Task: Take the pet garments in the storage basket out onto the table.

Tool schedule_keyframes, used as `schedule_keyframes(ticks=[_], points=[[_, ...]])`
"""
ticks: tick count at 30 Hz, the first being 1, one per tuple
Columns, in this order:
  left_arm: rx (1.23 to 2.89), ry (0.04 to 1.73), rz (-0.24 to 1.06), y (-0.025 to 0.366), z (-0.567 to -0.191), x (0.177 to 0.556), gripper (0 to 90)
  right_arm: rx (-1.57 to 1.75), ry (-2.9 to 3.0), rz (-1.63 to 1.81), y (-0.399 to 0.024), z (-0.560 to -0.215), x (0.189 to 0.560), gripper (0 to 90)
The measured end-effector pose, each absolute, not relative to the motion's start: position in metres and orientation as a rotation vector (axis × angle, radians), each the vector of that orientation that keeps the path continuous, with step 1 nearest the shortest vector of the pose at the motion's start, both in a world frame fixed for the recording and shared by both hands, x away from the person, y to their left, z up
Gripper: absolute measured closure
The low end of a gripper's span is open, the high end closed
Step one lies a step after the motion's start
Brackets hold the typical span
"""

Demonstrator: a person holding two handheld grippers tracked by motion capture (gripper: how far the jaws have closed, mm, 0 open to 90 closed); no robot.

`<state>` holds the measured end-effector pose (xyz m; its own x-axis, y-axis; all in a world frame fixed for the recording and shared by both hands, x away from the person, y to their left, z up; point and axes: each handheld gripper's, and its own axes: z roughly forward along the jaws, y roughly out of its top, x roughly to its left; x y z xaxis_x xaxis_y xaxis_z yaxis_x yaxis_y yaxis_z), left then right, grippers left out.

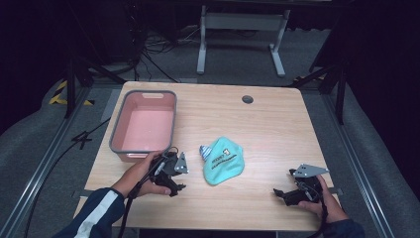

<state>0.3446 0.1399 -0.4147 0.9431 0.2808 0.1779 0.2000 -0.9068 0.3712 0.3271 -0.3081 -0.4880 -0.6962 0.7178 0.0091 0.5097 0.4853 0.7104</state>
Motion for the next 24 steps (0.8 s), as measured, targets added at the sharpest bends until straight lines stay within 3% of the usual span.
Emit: schedule_keyframes(ticks=[24], points=[[2.639,0.562,0.351,0.222,-0.438,0.328,21.5,1.042,2.444,1.024,-0.308,-0.488,0.327,0.8]])
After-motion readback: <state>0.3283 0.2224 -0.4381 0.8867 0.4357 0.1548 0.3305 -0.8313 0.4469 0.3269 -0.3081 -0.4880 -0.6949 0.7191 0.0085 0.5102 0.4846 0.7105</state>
